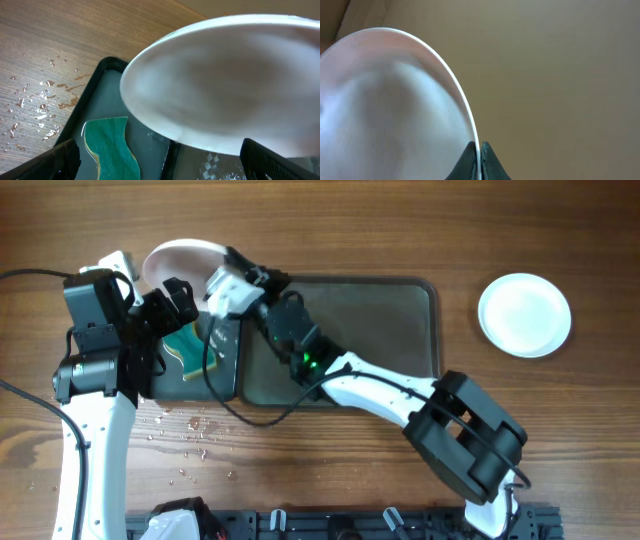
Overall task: Clean dirty plates on tray and stack at the side
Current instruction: 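Carry the plate right and set it on the plate stack, then release the plate and pull the right gripper back left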
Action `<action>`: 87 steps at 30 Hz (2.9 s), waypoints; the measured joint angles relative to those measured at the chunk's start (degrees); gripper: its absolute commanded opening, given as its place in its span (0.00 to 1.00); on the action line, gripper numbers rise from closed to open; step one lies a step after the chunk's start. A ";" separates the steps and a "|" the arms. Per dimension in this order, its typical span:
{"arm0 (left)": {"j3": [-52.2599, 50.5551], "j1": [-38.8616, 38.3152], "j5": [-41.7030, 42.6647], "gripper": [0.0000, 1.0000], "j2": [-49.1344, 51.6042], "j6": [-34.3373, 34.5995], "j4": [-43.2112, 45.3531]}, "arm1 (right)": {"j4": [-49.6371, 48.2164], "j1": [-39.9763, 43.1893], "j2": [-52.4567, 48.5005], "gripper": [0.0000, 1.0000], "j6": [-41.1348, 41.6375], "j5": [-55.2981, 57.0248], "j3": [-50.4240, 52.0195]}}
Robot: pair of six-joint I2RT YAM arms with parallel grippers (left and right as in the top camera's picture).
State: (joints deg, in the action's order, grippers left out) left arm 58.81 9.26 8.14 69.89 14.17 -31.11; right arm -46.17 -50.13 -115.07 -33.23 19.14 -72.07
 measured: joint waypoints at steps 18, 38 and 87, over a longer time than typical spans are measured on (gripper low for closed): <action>0.00 0.00 0.00 1.00 0.02 0.00 -0.13 | 38.32 26.40 4.52 0.04 55.78 -39.93 -0.22; 0.00 0.00 0.00 1.00 0.02 0.00 -0.13 | 78.53 79.54 11.30 0.04 55.78 -39.69 -0.46; 0.00 0.00 0.00 1.00 0.02 0.00 -0.13 | 61.20 79.82 9.18 0.20 32.65 -22.14 12.81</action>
State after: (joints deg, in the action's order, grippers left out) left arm 58.81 9.26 8.14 69.91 14.17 -31.24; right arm 15.03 29.69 -105.89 -0.58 -3.01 -59.27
